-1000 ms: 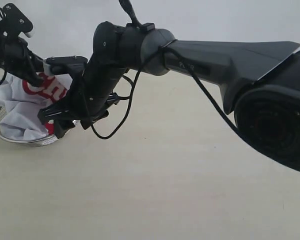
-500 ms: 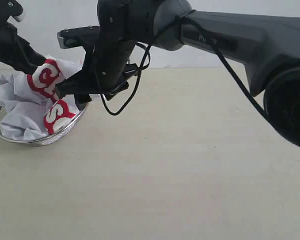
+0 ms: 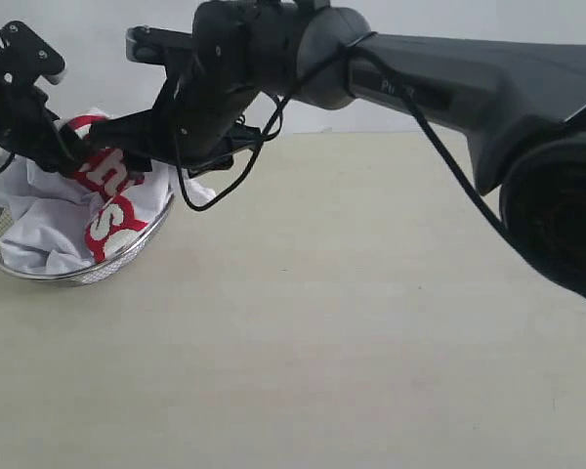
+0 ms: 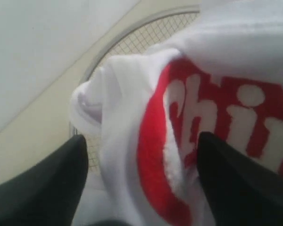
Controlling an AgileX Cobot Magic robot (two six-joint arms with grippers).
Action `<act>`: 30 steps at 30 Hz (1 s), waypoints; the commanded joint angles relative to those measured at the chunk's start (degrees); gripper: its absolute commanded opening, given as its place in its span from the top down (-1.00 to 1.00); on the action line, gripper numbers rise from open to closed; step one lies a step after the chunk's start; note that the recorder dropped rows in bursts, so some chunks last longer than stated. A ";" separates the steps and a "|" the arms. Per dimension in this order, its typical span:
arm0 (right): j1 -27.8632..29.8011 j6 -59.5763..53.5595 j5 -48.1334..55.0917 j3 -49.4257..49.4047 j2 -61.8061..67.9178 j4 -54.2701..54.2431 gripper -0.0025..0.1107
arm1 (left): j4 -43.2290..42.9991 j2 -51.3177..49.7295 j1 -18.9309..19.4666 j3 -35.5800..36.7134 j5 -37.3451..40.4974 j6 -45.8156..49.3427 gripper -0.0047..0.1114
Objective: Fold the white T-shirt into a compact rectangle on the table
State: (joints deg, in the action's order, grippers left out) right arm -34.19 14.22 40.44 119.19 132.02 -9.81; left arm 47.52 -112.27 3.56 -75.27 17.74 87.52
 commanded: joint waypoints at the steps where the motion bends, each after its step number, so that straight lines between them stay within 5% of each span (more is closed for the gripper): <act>1: 0.46 0.77 -1.69 0.15 1.92 -0.11 -0.12 | 0.00 -1.40 -0.12 -0.88 -1.54 -1.08 -0.15; 5: 0.46 0.63 -1.81 0.15 2.64 -0.11 -0.11 | 0.00 -2.18 -0.12 -0.88 -4.52 -1.81 -0.04; 7: 0.46 0.35 -1.81 0.15 2.64 0.01 -0.01 | 0.00 -2.54 -0.12 -1.02 -5.37 -1.92 0.26; 10: 0.46 0.38 -1.70 0.15 2.64 0.11 0.44 | 0.00 -2.72 -0.12 -1.13 -5.63 -3.01 0.82; 13: 0.46 0.38 -1.02 0.15 2.64 0.11 0.96 | 0.00 -2.59 -0.12 -1.50 -5.06 -5.38 0.83; 30: 0.36 0.44 -1.96 0.15 -5.72 4.12 0.96 | -0.43 10.76 -0.12 -3.90 2.09 -10.85 0.84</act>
State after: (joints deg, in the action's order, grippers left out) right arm -34.19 15.04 38.62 119.19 129.11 -6.41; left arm 46.64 -103.76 3.56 -78.82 18.43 78.11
